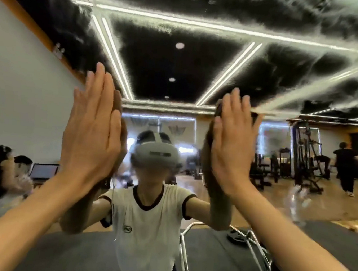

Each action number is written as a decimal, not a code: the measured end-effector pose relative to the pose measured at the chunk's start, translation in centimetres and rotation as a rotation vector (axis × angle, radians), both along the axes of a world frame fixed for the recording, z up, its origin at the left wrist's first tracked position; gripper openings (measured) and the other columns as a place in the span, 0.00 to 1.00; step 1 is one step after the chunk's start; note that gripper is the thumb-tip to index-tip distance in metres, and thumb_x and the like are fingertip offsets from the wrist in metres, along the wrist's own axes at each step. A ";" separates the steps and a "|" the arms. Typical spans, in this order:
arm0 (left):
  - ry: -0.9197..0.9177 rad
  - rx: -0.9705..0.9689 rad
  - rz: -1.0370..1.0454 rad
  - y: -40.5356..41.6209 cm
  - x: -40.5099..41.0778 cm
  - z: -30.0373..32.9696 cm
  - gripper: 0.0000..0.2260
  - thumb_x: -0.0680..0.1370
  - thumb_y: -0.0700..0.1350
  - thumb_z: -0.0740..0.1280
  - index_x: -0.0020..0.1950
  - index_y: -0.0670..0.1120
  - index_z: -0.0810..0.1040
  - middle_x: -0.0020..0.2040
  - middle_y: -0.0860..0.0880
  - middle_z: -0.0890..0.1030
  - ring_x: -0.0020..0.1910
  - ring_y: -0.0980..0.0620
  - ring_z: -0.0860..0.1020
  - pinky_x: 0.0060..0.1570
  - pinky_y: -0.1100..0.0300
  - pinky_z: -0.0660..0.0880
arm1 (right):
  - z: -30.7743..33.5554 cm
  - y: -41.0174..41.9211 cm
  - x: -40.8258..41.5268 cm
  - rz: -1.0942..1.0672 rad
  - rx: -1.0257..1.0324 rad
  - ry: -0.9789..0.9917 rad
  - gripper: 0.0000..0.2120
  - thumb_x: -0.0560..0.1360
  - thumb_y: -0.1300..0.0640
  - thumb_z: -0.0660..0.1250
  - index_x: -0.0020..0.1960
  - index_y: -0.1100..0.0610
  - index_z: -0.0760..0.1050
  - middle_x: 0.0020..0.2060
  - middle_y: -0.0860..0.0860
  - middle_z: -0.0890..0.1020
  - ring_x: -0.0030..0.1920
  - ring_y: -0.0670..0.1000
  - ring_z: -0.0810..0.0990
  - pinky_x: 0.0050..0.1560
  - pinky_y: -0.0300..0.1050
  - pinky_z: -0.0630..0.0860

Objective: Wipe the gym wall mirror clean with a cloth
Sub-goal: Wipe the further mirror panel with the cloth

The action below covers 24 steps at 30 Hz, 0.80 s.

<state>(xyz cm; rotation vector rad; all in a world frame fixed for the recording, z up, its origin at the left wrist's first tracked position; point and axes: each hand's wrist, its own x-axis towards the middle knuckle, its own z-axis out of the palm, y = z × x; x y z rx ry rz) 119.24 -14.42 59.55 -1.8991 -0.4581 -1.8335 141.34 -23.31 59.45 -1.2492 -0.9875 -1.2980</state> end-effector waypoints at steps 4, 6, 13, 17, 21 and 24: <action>0.025 0.018 -0.131 -4.5 8.4 -1.1 0.26 0.85 0.46 0.47 0.82 0.42 0.47 0.83 0.46 0.46 0.82 0.54 0.42 0.78 0.61 0.37 | -0.5 1.5 -2.3 -0.001 -0.197 -0.414 0.25 0.82 0.53 0.53 0.78 0.59 0.63 0.78 0.56 0.64 0.79 0.57 0.58 0.78 0.58 0.48; 0.039 0.029 -0.158 -5.4 11.2 -1.1 0.25 0.85 0.44 0.48 0.82 0.41 0.47 0.83 0.45 0.46 0.82 0.53 0.42 0.78 0.61 0.38 | 0.1 -0.7 1.4 0.000 -0.244 -0.441 0.25 0.83 0.53 0.52 0.78 0.59 0.62 0.78 0.56 0.64 0.79 0.55 0.57 0.78 0.56 0.48; 0.101 0.058 0.009 -5.0 15.1 -1.9 0.28 0.84 0.40 0.54 0.82 0.38 0.50 0.83 0.44 0.47 0.82 0.51 0.43 0.79 0.60 0.37 | 1.0 -8.6 16.3 0.077 -0.137 -0.003 0.25 0.85 0.52 0.50 0.80 0.56 0.60 0.80 0.51 0.58 0.79 0.47 0.49 0.78 0.43 0.34; 0.098 0.040 0.063 -5.0 15.2 -1.9 0.27 0.84 0.41 0.52 0.82 0.39 0.48 0.83 0.45 0.46 0.82 0.53 0.42 0.79 0.58 0.39 | 1.8 -7.3 13.5 0.072 0.065 0.209 0.24 0.85 0.57 0.52 0.80 0.59 0.59 0.80 0.54 0.59 0.81 0.54 0.52 0.79 0.56 0.40; 0.123 0.024 0.101 -5.1 15.1 -2.0 0.27 0.85 0.45 0.50 0.83 0.41 0.47 0.84 0.47 0.45 0.82 0.53 0.43 0.79 0.57 0.39 | 3.4 -2.2 5.8 0.023 -0.043 -0.249 0.22 0.82 0.58 0.55 0.75 0.60 0.68 0.76 0.56 0.68 0.78 0.58 0.62 0.77 0.56 0.48; 0.117 0.008 0.123 -5.2 14.9 -1.9 0.26 0.85 0.47 0.48 0.83 0.41 0.49 0.84 0.46 0.47 0.82 0.52 0.45 0.79 0.61 0.39 | 4.5 -2.5 7.1 -0.003 -0.147 -0.420 0.24 0.83 0.53 0.52 0.75 0.60 0.68 0.76 0.56 0.68 0.78 0.58 0.63 0.77 0.56 0.48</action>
